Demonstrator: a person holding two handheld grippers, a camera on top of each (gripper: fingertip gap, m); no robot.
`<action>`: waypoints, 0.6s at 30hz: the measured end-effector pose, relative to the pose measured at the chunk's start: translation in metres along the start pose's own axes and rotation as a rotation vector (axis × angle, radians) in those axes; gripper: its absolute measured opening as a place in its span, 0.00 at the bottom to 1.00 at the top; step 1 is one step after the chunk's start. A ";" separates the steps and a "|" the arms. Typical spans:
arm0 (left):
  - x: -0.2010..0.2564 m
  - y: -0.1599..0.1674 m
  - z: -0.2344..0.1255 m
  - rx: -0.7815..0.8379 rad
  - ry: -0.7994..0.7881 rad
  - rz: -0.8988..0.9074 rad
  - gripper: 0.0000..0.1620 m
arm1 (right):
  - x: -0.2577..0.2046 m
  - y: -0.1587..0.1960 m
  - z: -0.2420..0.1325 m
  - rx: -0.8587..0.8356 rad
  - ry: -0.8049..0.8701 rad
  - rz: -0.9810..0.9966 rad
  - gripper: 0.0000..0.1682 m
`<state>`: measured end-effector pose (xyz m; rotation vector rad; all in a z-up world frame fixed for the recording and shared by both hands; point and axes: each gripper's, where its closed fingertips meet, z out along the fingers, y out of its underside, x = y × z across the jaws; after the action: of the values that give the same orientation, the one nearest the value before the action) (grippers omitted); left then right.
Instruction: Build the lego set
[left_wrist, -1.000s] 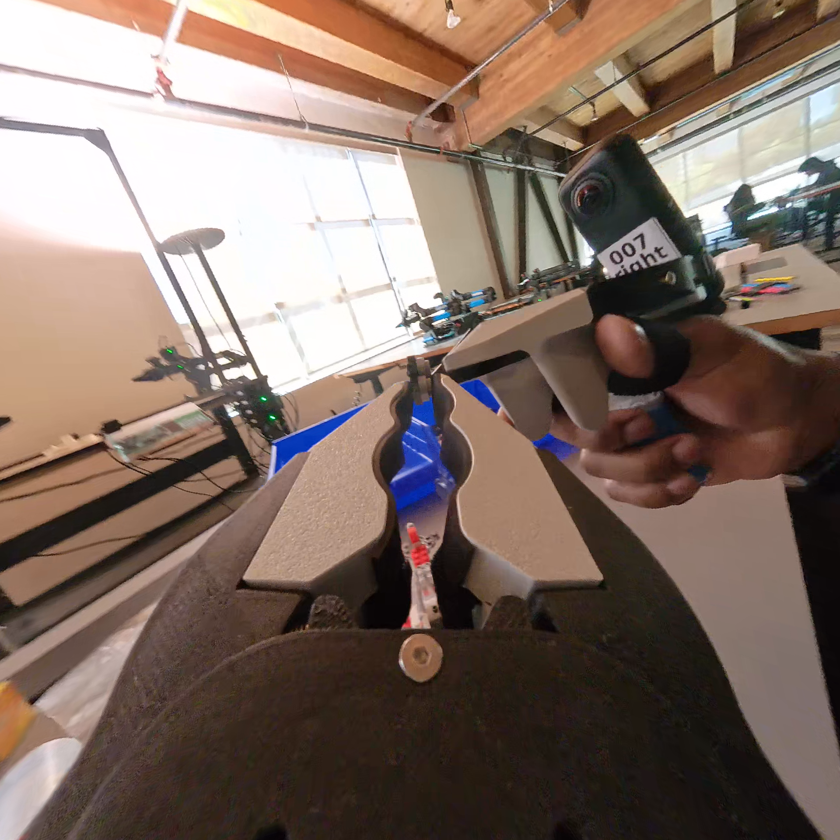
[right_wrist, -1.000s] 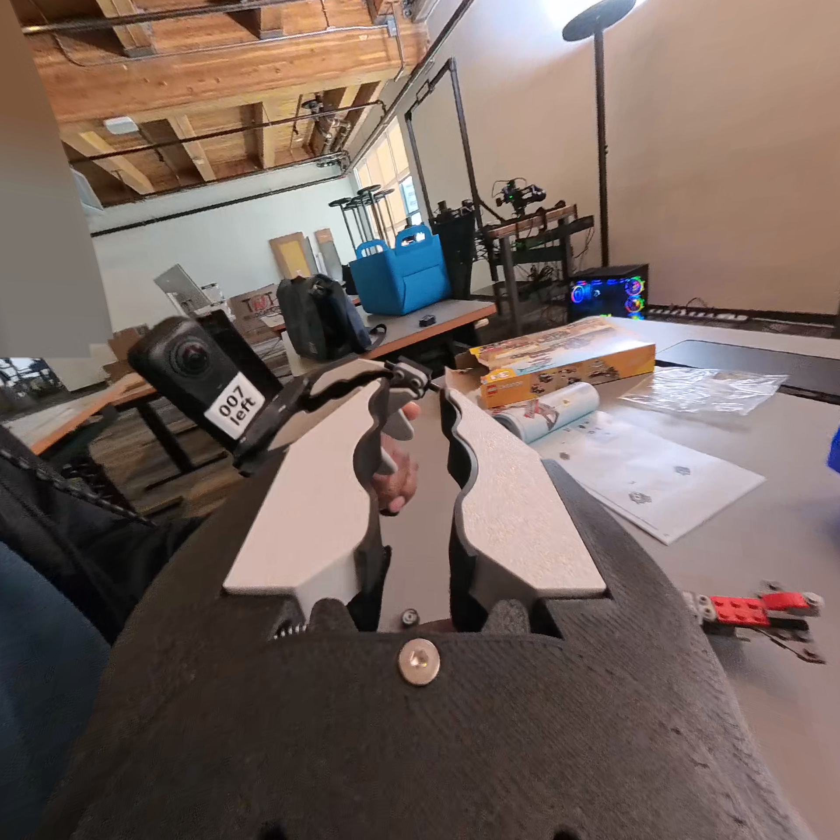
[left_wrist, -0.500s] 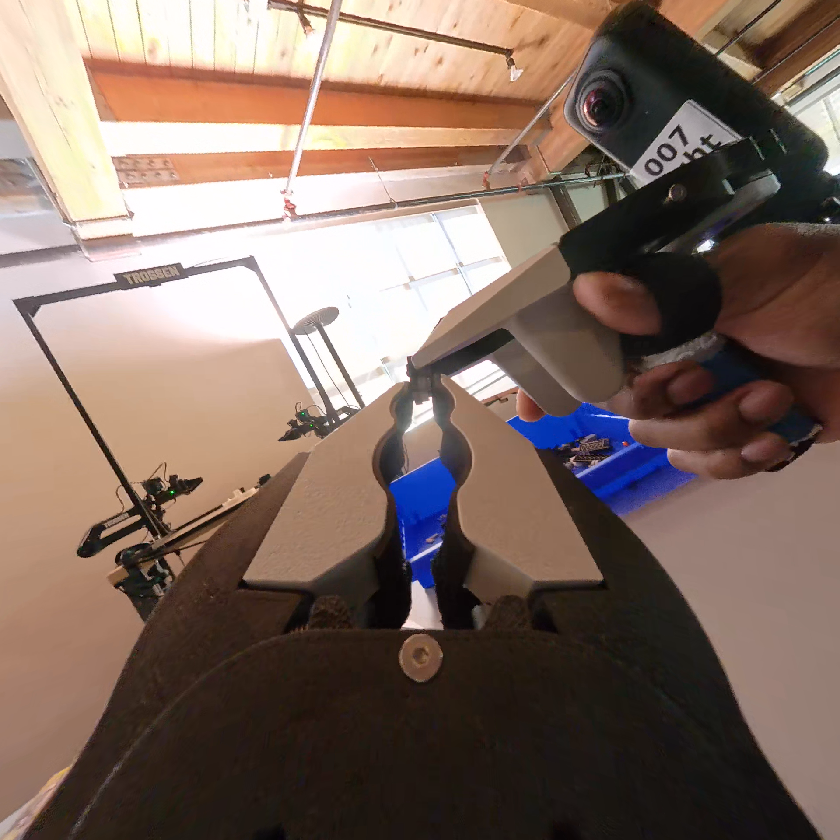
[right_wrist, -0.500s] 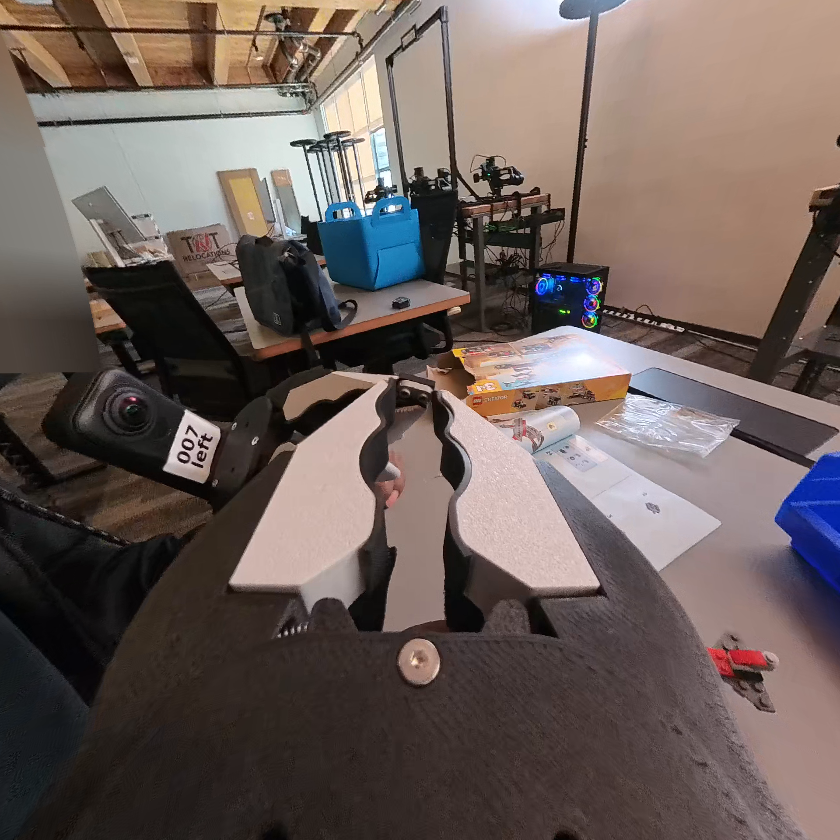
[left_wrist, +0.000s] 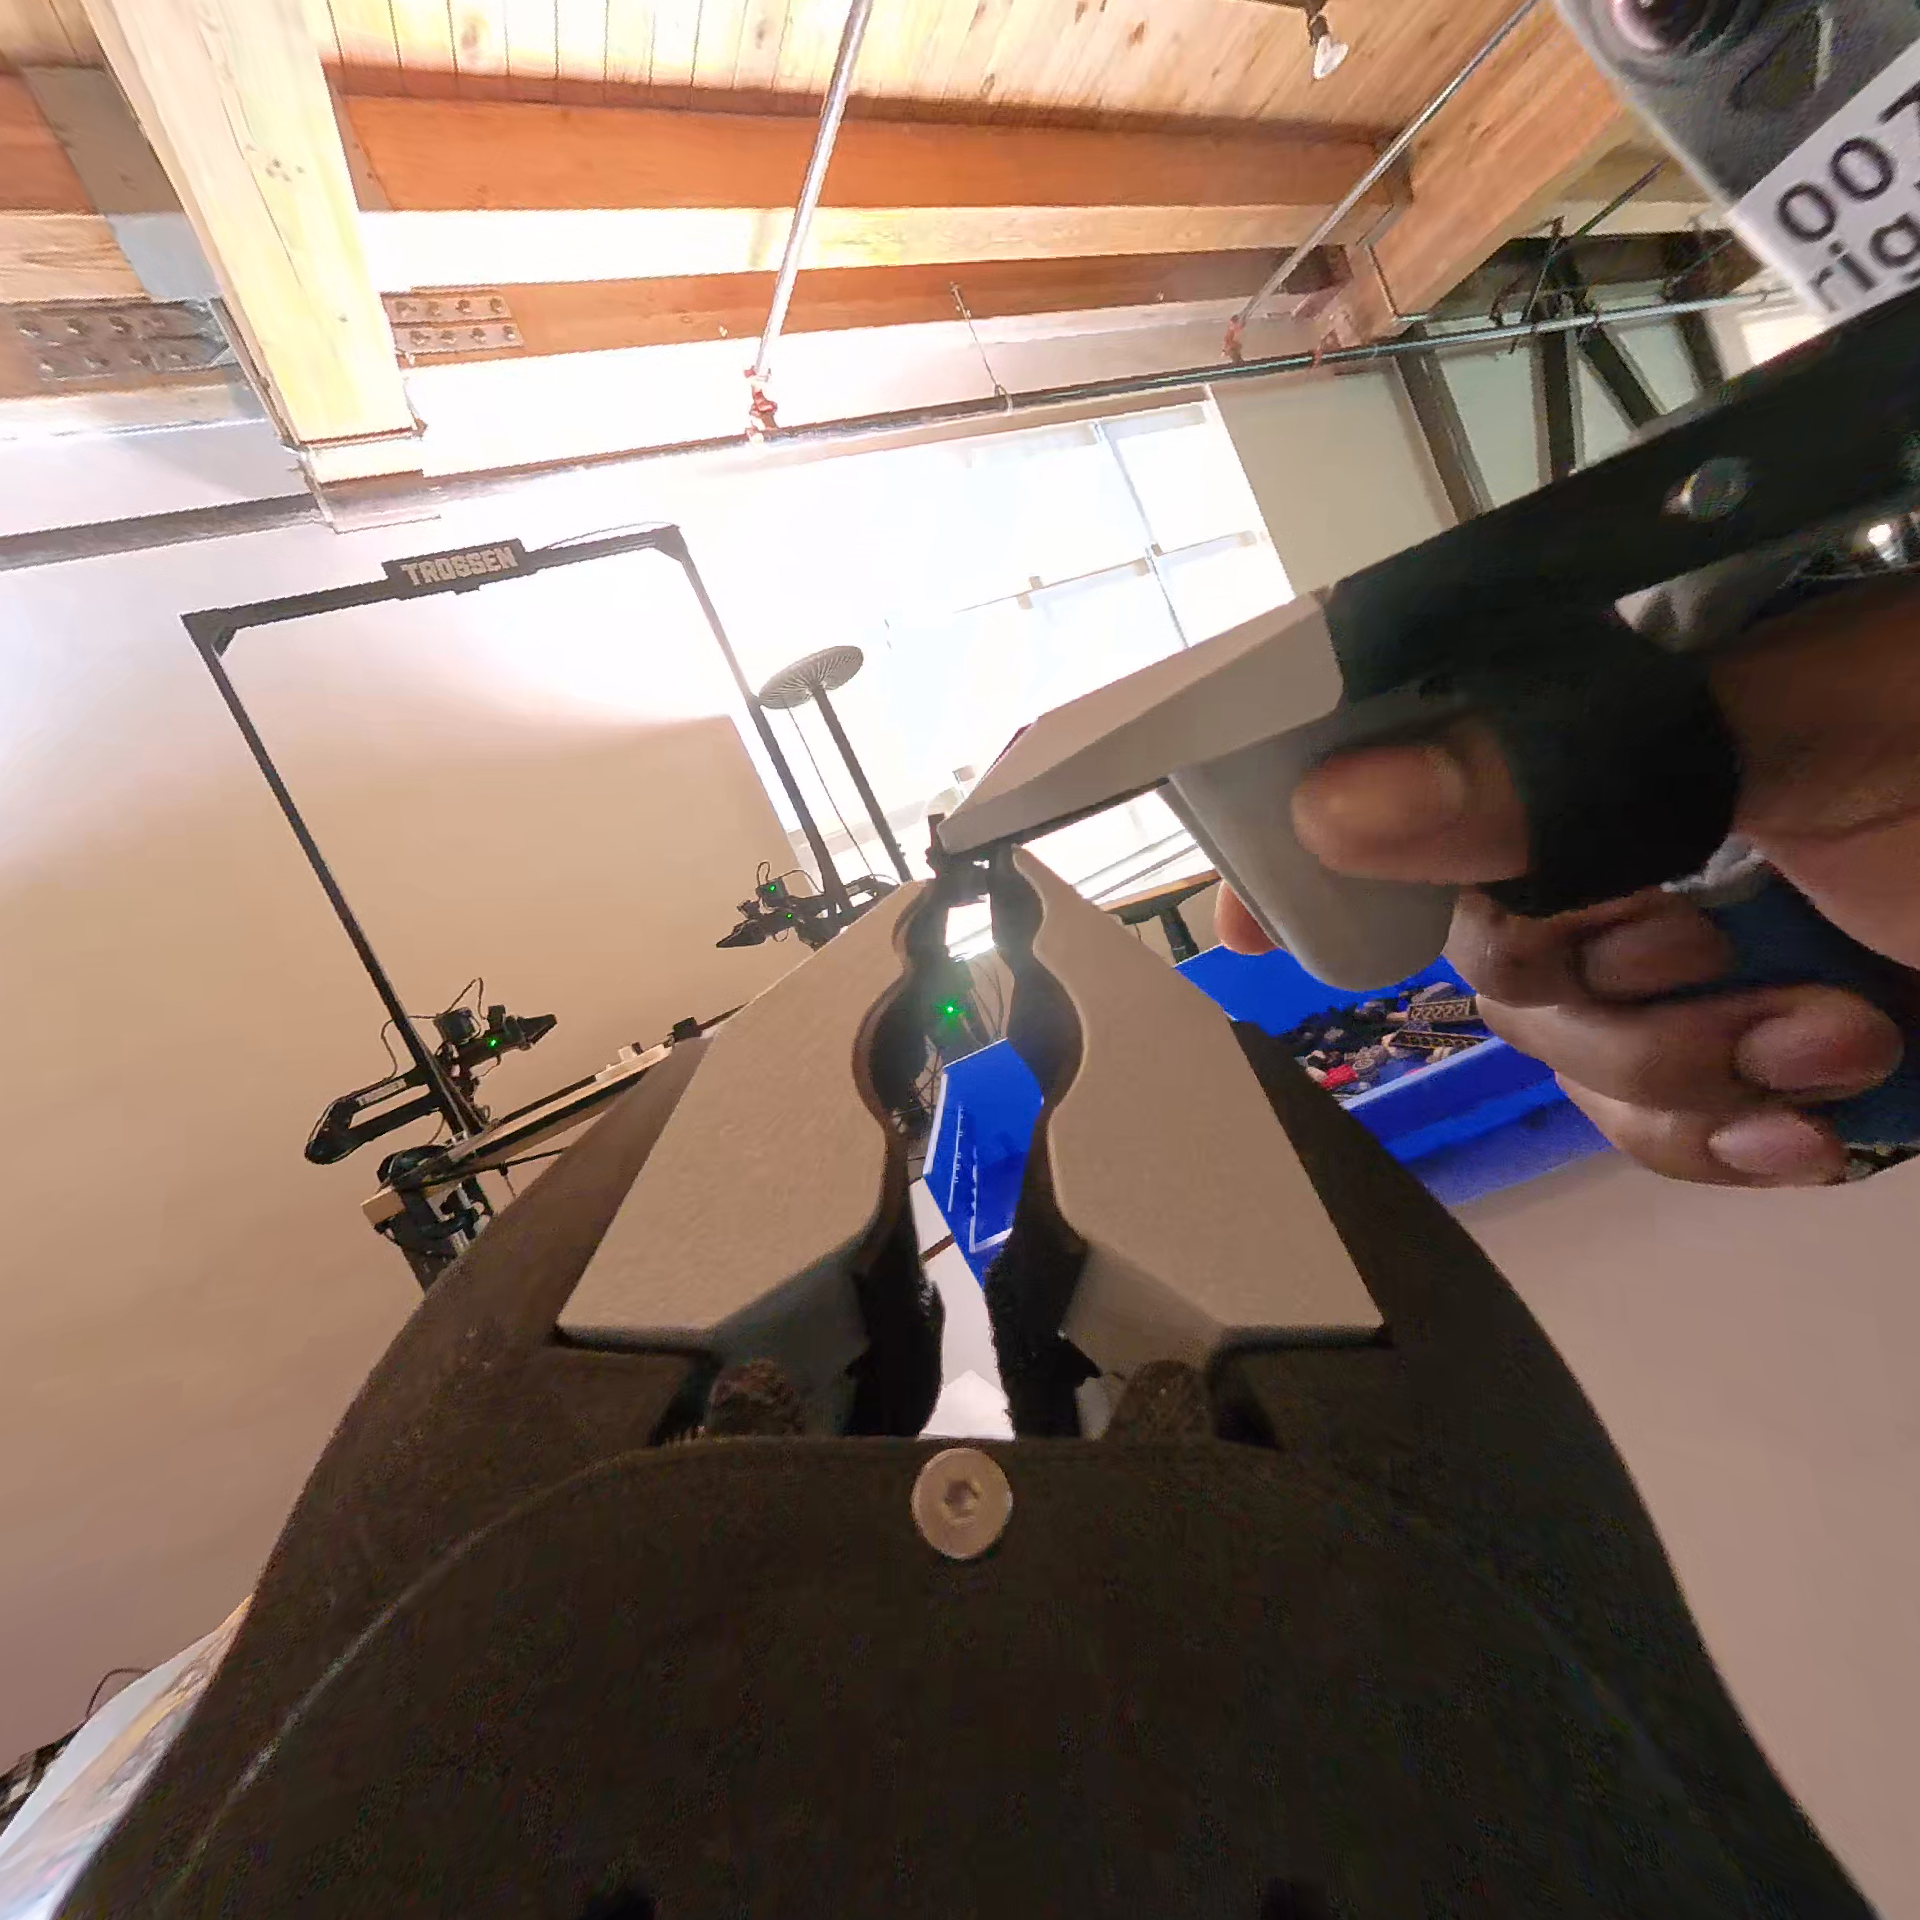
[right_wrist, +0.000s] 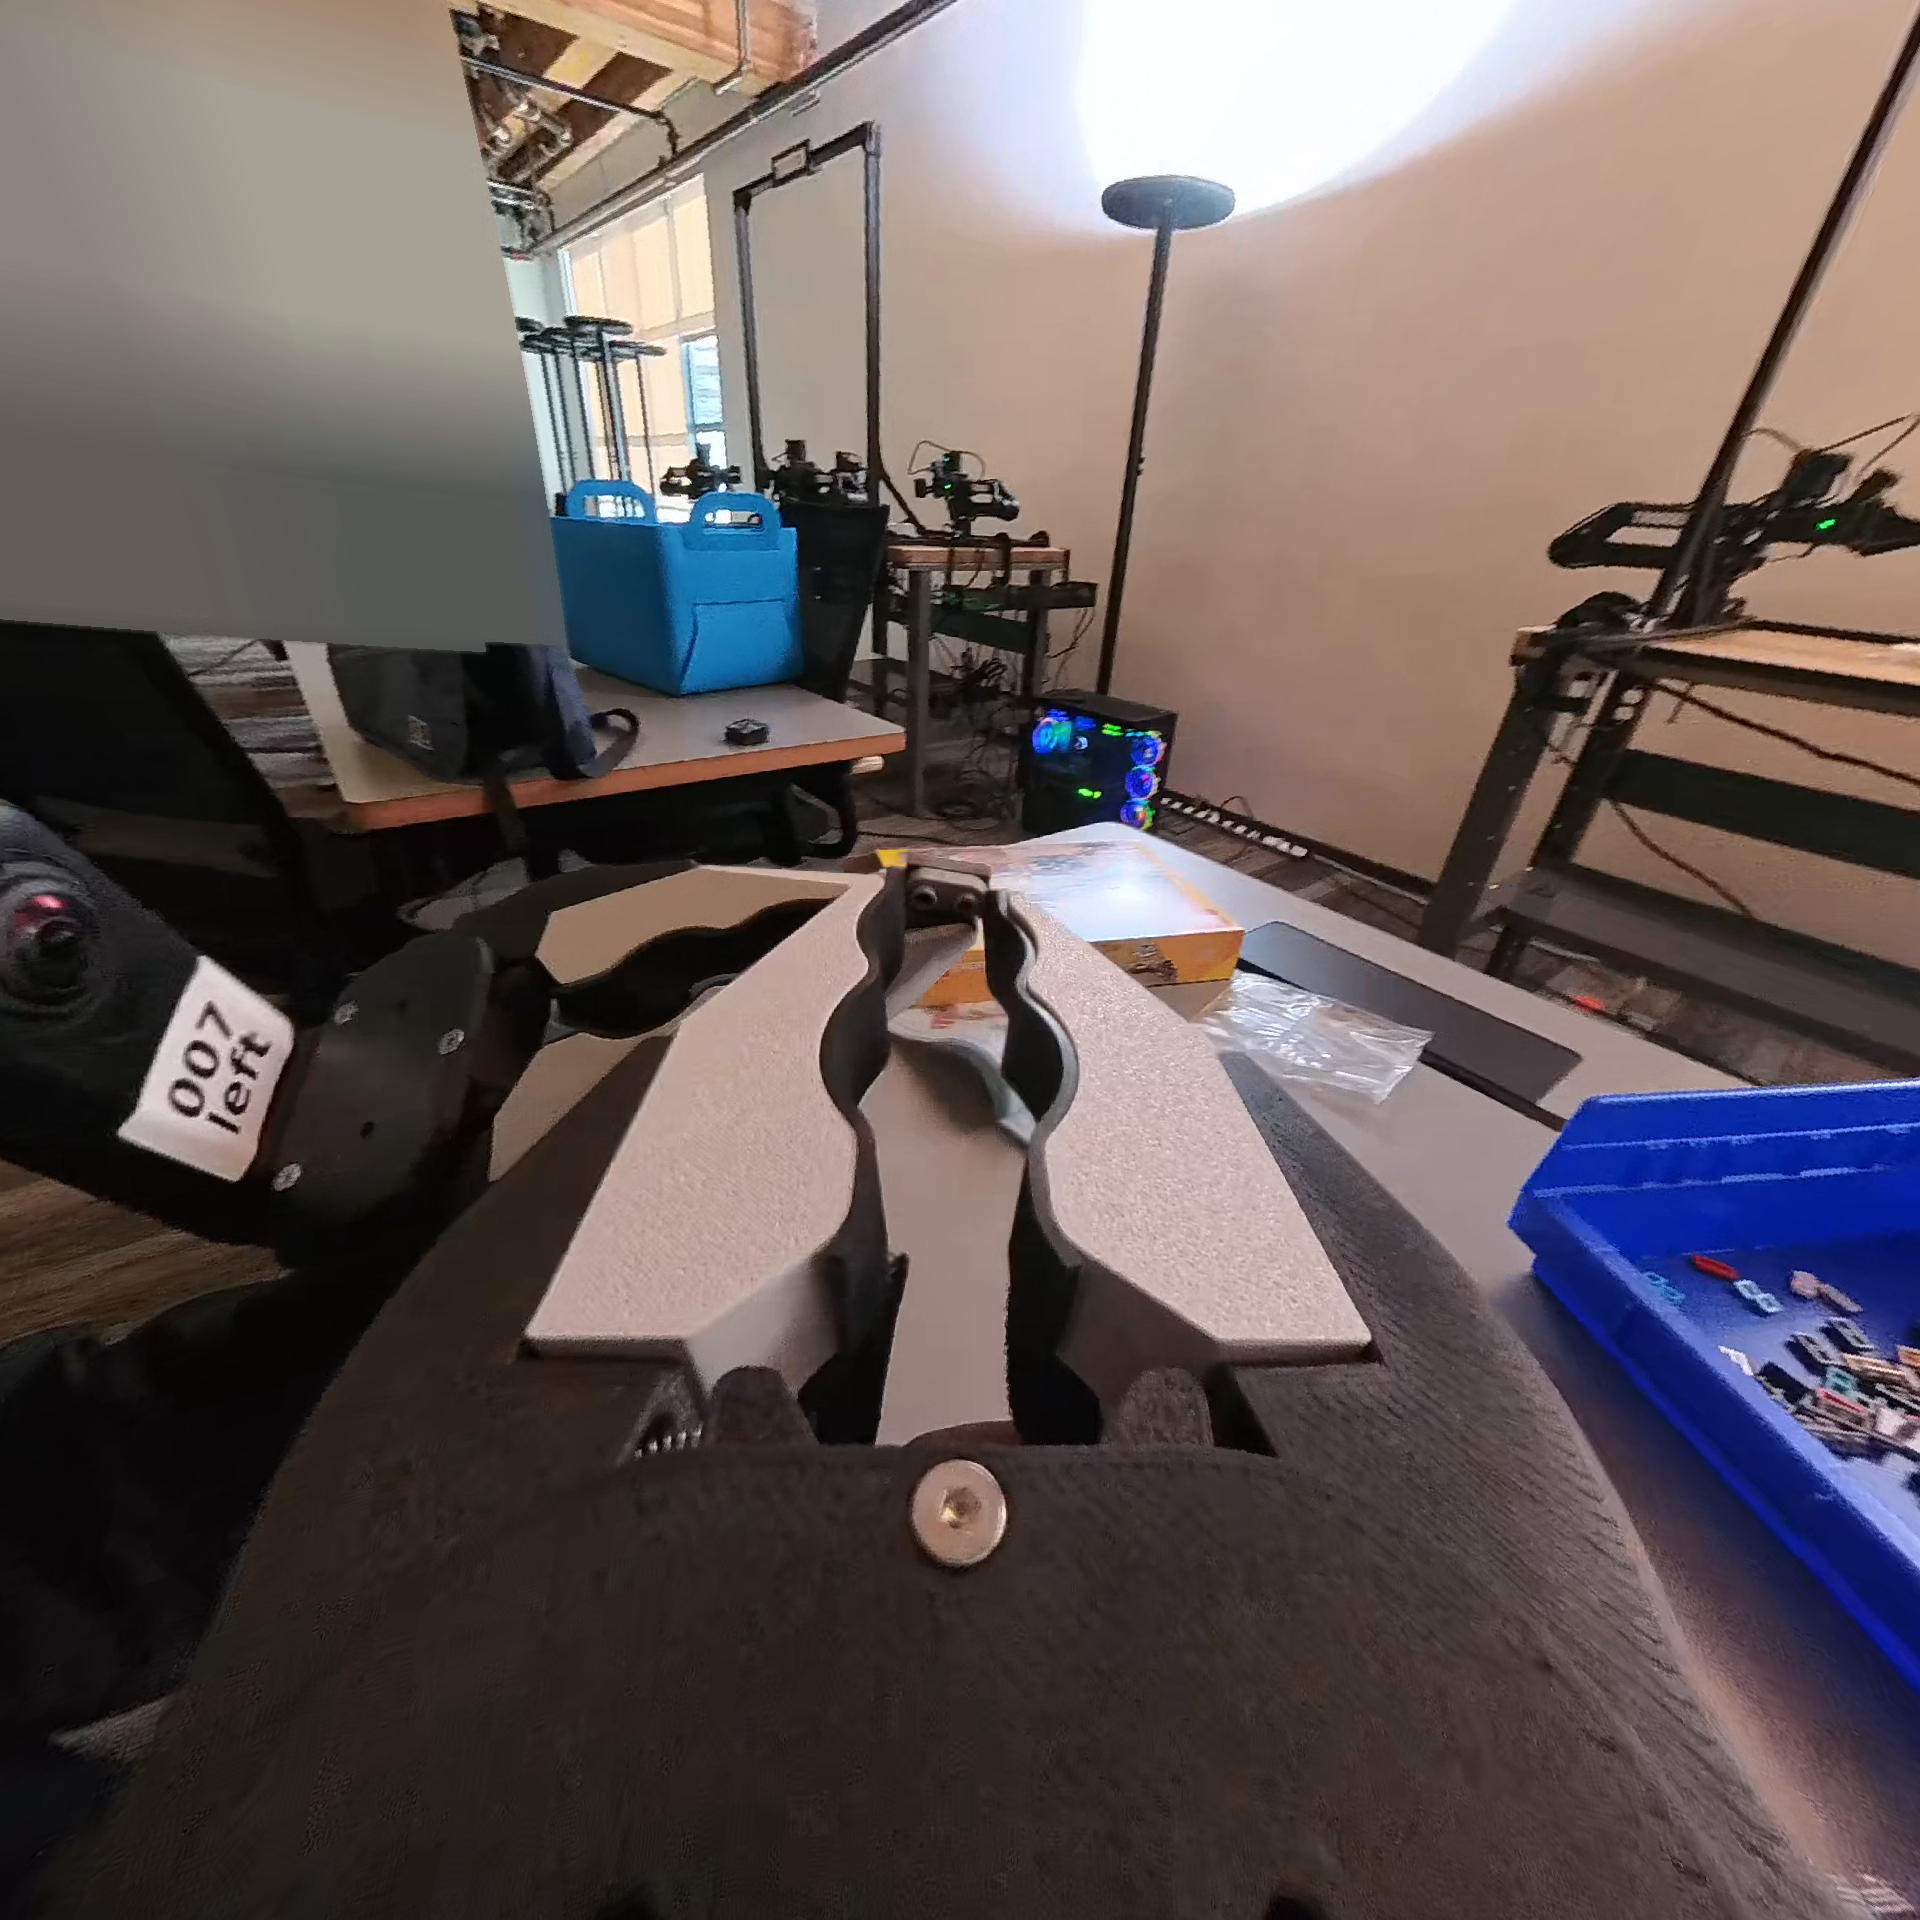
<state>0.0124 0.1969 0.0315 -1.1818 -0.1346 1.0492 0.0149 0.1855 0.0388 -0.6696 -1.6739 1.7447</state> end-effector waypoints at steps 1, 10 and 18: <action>0.001 0.000 0.001 -0.004 -0.005 -0.006 0.07 | 0.001 0.000 -0.001 0.008 0.020 -0.017 0.09; 0.006 0.003 0.007 -0.037 -0.055 -0.043 0.06 | 0.010 0.000 -0.009 0.083 0.235 -0.213 0.05; -0.001 -0.005 0.000 0.048 0.052 -0.209 0.06 | -0.001 -0.006 -0.005 0.139 -0.015 0.078 0.06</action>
<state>0.0144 0.1959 0.0358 -1.1251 -0.1871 0.8328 0.0194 0.1884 0.0447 -0.6668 -1.5388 1.9051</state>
